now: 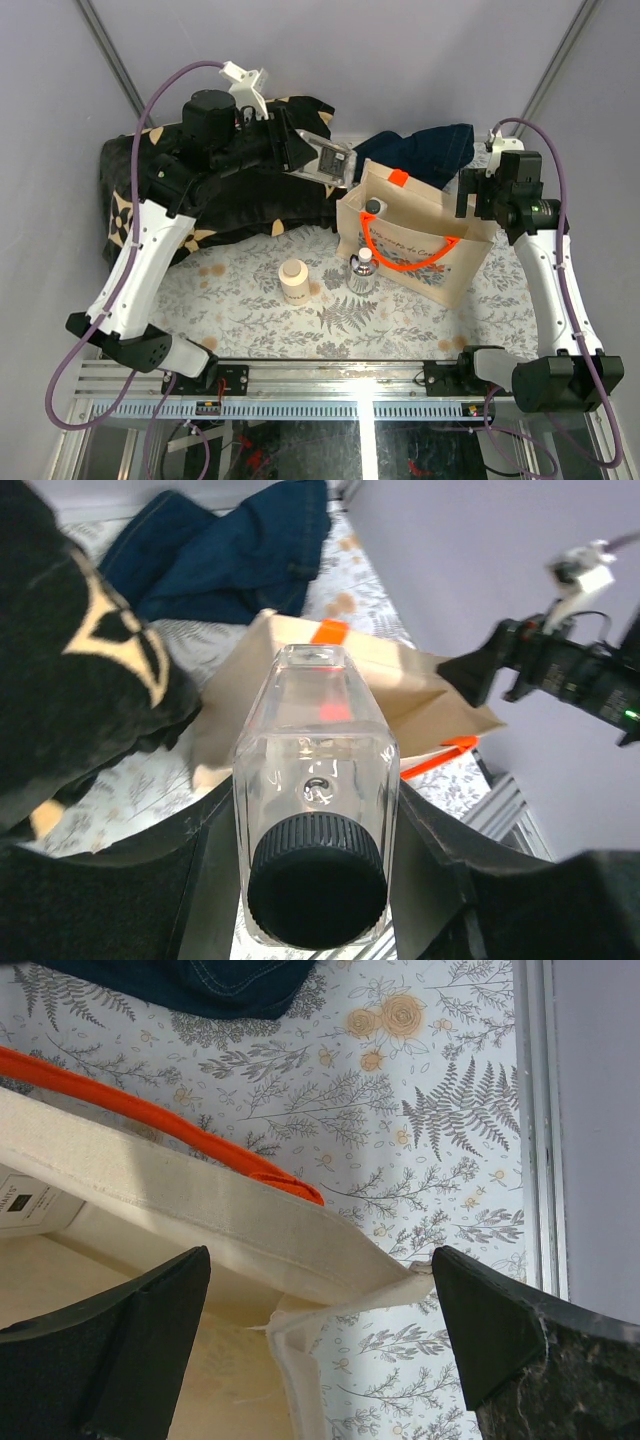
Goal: Place the personal care products into the canvas bag
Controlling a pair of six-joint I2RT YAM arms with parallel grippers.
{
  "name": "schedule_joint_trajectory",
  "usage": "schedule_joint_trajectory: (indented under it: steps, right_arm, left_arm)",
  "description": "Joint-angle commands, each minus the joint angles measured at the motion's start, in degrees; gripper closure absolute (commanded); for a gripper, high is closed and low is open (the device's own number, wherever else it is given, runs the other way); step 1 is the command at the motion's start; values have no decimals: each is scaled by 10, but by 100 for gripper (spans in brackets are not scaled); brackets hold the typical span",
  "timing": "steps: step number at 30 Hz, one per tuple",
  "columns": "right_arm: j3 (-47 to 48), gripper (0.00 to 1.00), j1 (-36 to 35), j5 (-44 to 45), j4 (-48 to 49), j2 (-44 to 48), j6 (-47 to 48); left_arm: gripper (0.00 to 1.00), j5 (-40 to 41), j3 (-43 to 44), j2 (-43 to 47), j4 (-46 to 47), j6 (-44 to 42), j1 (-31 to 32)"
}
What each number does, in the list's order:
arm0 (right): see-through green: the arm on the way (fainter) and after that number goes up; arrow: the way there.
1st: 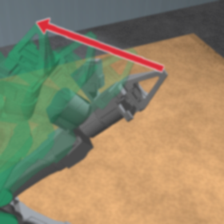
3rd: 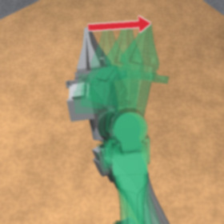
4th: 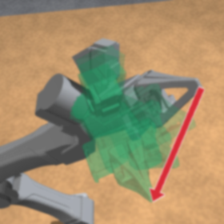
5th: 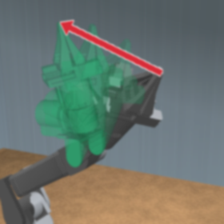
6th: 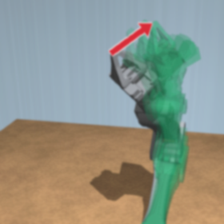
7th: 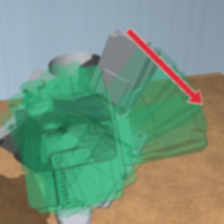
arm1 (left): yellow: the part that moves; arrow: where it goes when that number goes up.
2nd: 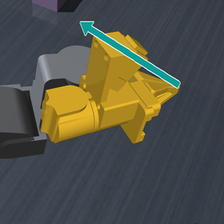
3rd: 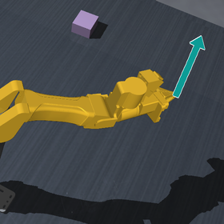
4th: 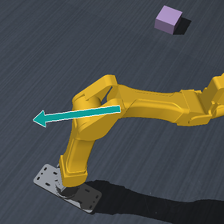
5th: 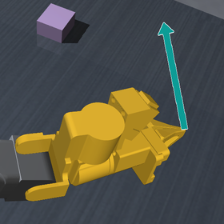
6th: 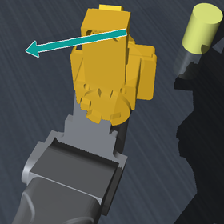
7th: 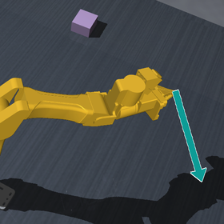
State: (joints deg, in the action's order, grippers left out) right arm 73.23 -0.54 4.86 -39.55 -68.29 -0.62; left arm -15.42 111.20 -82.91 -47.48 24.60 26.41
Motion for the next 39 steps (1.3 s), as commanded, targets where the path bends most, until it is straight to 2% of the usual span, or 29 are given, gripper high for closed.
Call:
schedule_joint_trajectory:
  steps: [1, 6, 13, 20, 30, 35, 39]
  right_arm:
    - [3, 0, -10, -14, -14, 0, -8]
    - [17, 0, -10, -1, -23, 0, -4]
    - [59, 0, -10, 28, -35, 12, 9]
    - [90, 0, -10, 56, -69, 23, 16]
    - [64, 0, -10, 82, -93, 44, 13]
    - [49, 0, -10, 92, -92, 53, 14]
    - [42, 0, -10, 98, -91, 51, 15]
  left_arm:
    - [100, -96, 24, 9, 192, -9, 24]
    - [100, -156, -16, 3, 287, 30, 48]
    - [100, -171, -8, -44, 330, 30, 90]
    - [100, -133, -23, -79, 322, 0, 97]
    - [100, -138, -17, -157, 326, -23, 112]
    - [100, -137, 17, -209, 313, -38, 131]
    - [100, -100, 88, -249, 247, -72, 152]
